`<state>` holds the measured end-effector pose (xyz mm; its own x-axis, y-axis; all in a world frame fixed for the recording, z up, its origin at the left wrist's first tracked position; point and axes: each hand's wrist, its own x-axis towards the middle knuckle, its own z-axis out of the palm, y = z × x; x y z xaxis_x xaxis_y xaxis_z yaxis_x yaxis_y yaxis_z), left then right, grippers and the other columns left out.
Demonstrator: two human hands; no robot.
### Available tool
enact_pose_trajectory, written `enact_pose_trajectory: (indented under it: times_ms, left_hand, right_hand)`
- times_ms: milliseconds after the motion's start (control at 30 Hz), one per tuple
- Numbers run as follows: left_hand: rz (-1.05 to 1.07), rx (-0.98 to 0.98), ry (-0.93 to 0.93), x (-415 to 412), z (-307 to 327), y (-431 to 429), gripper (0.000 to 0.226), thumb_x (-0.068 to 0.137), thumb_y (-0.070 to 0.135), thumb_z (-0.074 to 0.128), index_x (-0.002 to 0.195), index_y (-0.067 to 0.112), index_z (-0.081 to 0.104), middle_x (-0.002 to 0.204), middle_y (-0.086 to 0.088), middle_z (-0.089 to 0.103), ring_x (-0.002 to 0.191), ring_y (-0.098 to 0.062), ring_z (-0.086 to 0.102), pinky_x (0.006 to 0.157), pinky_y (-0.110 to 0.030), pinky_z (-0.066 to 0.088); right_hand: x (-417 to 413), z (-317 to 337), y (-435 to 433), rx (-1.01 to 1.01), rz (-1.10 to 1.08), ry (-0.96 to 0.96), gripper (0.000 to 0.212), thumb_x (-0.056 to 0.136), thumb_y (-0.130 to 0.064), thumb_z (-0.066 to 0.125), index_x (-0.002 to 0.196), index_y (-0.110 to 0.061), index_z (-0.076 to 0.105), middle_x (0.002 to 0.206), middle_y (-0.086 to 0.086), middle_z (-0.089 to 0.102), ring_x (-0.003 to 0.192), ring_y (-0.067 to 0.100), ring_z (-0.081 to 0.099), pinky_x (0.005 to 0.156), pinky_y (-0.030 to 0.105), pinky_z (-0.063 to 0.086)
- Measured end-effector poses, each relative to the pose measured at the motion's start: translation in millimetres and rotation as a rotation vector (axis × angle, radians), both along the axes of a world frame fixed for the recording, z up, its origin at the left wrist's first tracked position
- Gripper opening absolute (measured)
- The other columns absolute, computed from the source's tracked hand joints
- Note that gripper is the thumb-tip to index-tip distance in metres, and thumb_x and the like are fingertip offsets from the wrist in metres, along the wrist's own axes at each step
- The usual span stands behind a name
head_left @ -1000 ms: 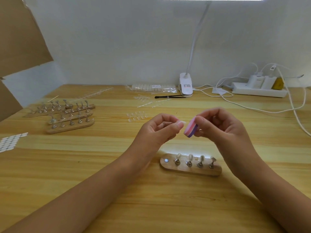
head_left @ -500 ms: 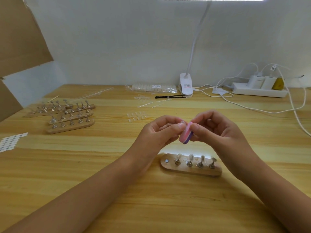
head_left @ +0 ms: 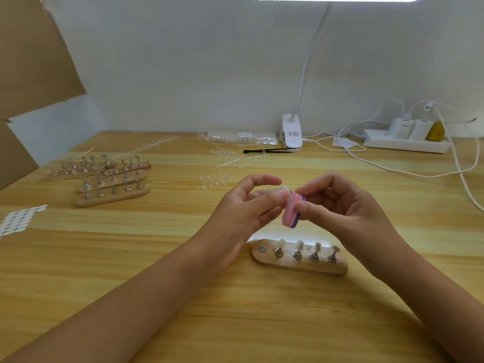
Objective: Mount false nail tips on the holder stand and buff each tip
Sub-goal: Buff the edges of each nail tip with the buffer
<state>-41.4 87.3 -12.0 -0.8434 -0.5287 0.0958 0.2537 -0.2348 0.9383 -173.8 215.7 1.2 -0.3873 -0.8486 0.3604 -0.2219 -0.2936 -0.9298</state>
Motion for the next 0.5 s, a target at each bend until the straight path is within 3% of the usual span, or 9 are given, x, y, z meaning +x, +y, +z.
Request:
enact_pose_trajectory:
  times_ms: [133, 333, 500]
  left_hand:
    - [0.013, -0.053, -0.015, -0.1, -0.1, -1.4, 0.017, 0.082, 0.018, 0.075, 0.096, 0.024, 0.067, 0.097, -0.001, 0.075, 0.092, -0.011, 0.07, 0.083, -0.017, 0.053]
    - [0.018, -0.133, -0.028, -0.2, -2.6, 1.7, 0.011, 0.083, 0.023, 0.077, 0.09, 0.028, 0.07, 0.092, 0.0, 0.072, 0.098, -0.015, 0.069, 0.096, -0.024, 0.052]
    - [0.027, -0.125, -0.008, -0.1, -1.4, 3.2, 0.01, 0.079, 0.028, 0.075, 0.089, 0.03, 0.074, 0.088, 0.001, 0.072, 0.093, -0.01, 0.068, 0.088, -0.018, 0.052]
  right_hand:
    - [-2.5, 0.4, -0.3, -0.074, -0.071, -0.075, 0.032, 0.071, -0.026, 0.073, 0.096, -0.008, 0.065, 0.085, 0.002, 0.073, 0.081, 0.014, 0.07, 0.078, 0.024, 0.057]
    - [-3.7, -0.5, 0.6, 0.009, 0.036, -0.079, 0.03, 0.073, -0.026, 0.073, 0.098, -0.009, 0.068, 0.091, 0.005, 0.074, 0.087, 0.017, 0.072, 0.078, 0.022, 0.056]
    - [-7.2, -1.0, -0.8, -0.045, -0.067, -0.163, 0.035, 0.073, -0.03, 0.073, 0.101, -0.012, 0.068, 0.092, 0.004, 0.073, 0.089, 0.017, 0.071, 0.082, 0.025, 0.056]
